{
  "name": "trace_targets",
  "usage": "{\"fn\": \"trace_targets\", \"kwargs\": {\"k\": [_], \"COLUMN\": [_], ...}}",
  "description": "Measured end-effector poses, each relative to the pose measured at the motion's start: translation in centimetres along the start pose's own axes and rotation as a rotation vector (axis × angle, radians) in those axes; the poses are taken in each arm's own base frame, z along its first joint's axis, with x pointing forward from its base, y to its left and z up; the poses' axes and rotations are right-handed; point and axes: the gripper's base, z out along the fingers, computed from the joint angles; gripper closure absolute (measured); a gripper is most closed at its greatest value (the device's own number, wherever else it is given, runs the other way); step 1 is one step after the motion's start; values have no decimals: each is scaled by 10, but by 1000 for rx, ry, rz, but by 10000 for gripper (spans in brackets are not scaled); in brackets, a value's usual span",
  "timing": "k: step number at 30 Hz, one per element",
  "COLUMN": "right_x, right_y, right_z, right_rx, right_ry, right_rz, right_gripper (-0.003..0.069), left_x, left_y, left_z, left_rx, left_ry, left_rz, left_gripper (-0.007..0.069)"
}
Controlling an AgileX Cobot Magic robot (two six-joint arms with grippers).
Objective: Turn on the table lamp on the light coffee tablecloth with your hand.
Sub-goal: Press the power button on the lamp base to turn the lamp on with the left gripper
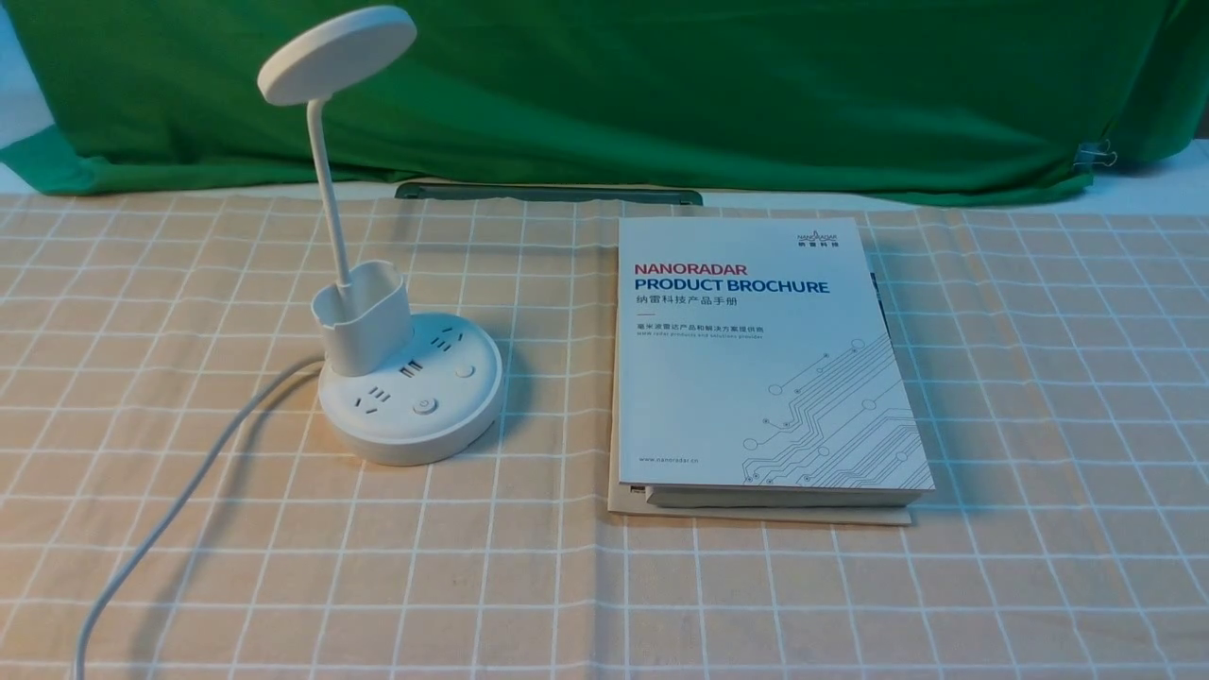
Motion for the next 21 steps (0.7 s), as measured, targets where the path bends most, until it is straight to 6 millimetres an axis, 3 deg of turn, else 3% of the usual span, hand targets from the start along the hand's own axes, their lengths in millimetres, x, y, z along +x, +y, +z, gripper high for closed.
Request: {"fn": "trace_targets", "kwargs": {"k": [1, 3, 4, 7, 9, 10, 12, 14, 21], "right_x": [0, 0, 0, 0, 0, 0, 0, 0, 0], "right_y": [0, 0, 0, 0, 0, 0, 0, 0, 0], "right_z": [0, 0, 0, 0, 0, 0, 0, 0, 0], "right_rx": [0, 0, 0, 0, 0, 0, 0, 0, 0], "right_ry": [0, 0, 0, 0, 0, 0, 0, 0, 0], "right_rz": [0, 0, 0, 0, 0, 0, 0, 0, 0], "right_gripper": [419, 419, 419, 419, 419, 419, 419, 419, 419], "left_x": [18, 45, 48, 98, 116, 135, 146, 165, 211], "left_y": [4, 8, 9, 5, 2, -3, -7, -22, -73], "left_z": [23, 47, 49, 78, 87, 97, 106, 127, 185], "left_rx": [-40, -72, -77, -12, 46, 113, 153, 205, 243], "left_ry": [166, 378, 399, 751, 863, 962, 1014, 1090, 1236], "left_rz": [-28, -64, -64, -123, -156, -189, -199, -165, 101], "left_gripper": [623, 623, 623, 623, 623, 624, 627, 629, 629]}}
